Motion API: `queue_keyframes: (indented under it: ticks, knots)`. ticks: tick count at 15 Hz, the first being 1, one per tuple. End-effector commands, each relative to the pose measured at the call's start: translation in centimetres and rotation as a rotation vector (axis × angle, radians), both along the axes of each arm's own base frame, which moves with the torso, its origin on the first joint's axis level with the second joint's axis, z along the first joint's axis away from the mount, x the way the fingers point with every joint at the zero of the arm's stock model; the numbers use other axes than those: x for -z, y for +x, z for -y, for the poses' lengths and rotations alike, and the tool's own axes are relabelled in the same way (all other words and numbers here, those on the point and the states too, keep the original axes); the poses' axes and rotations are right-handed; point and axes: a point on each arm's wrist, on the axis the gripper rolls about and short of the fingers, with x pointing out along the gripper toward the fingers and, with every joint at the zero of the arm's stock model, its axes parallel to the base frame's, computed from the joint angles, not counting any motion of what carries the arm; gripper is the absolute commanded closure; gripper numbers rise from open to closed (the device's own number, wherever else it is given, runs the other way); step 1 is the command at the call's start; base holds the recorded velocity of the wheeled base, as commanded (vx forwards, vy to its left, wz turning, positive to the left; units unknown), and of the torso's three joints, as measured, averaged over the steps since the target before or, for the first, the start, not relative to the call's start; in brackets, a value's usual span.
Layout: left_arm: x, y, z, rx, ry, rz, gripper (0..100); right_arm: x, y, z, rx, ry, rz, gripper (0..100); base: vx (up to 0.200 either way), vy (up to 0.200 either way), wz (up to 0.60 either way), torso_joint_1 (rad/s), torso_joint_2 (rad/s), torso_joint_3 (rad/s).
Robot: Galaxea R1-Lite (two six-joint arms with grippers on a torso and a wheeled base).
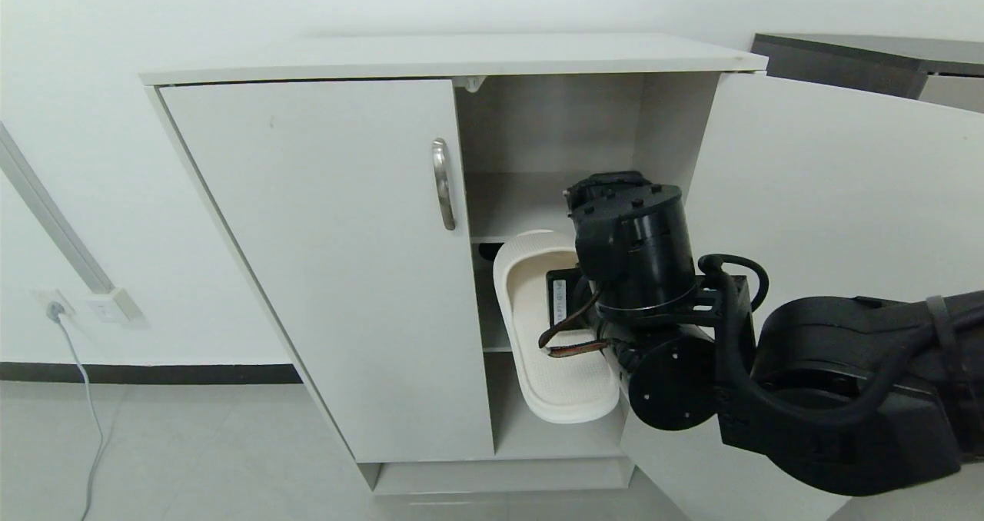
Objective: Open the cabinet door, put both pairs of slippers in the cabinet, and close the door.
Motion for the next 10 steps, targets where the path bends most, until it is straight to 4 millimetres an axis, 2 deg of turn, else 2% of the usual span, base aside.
queue_keyframes:
  ticks: [1,8,10]
  knots:
    - [-0.01,0.01,0.0,0.0,0.001,-0.001,100,-0.41,-0.04,0.13,0.001,0.009,0.008,100,0.0,0.0,0.0,0.0,0.0,0.0]
    - [-0.01,0.01,0.0,-0.001,0.001,-0.001,100,-0.72,0.07,0.36,0.005,0.005,0.014,100,0.0,0.0,0.0,0.0,0.0,0.0]
    - [-0.01,0.01,0.0,0.0,0.001,-0.001,100,-0.76,0.08,0.36,0.005,0.004,0.015,100,0.2,0.0,0.0,0.002,0.0,0.0]
